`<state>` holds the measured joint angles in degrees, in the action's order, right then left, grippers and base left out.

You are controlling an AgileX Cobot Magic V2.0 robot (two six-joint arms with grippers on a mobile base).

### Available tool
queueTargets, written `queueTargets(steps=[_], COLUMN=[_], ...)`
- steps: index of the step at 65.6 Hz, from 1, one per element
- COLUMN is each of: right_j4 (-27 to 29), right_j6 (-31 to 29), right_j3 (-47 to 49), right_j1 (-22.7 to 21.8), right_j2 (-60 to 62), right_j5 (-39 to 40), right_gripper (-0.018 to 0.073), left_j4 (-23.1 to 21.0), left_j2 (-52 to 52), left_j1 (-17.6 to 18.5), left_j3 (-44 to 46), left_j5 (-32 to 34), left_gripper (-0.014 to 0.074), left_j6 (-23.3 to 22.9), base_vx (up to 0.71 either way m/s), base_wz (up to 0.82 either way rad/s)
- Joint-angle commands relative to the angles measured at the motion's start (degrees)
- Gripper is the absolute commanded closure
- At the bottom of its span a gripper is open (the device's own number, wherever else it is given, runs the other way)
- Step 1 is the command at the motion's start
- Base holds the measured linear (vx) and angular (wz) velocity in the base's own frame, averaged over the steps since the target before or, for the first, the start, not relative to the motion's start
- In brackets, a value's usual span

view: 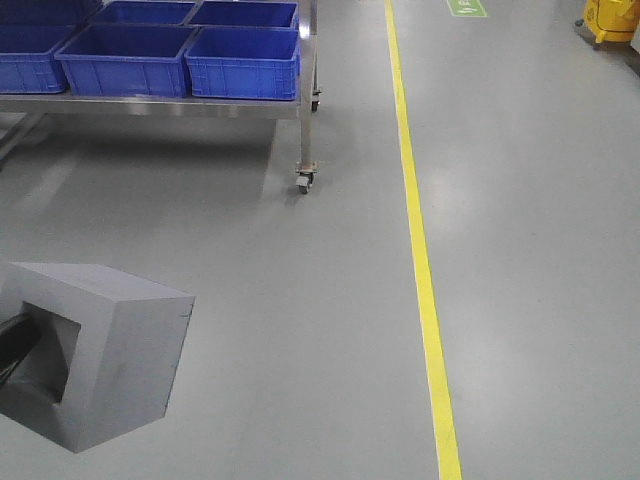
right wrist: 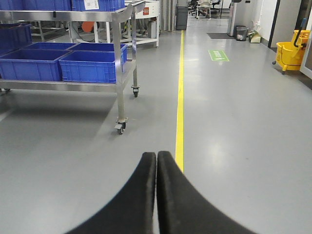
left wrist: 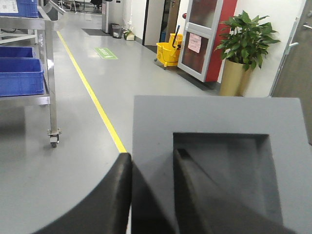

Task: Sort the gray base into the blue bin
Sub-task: 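Drive the base away from the table, turning into the bin aisle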

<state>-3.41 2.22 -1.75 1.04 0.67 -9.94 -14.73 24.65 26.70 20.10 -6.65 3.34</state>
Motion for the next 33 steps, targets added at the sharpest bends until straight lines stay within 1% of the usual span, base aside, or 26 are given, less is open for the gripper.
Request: queueTargets(steps=[1, 16, 33], right_j4=[-0.35, -0.35, -0.35], right_j6=[-0.31, -0.31, -0.31], right_j3=[-0.83, -0.83, -0.83], right_j1=[-0.26, -0.26, -0.26], right_j2=[0.67, 0.67, 0.67], right_j5=[4.28, 4.28, 4.28], right_gripper=[0.0568, 0.0568, 0.0568], left_j4=[-0.49, -0.49, -0.49], left_j2=[-0.08, -0.08, -0.08], left_j1=[0.4, 0.4, 0.4], left_j3=[1.69, 1.69, 1.69], left_j5=[6.04, 6.04, 6.04], left_gripper=[0.0602, 0.0602, 0.0602], left_j6=[-0.39, -0.39, -0.39], base_vx=[0.39, 0.41, 0.39], base_wz=[0.01, 0.01, -0.08])
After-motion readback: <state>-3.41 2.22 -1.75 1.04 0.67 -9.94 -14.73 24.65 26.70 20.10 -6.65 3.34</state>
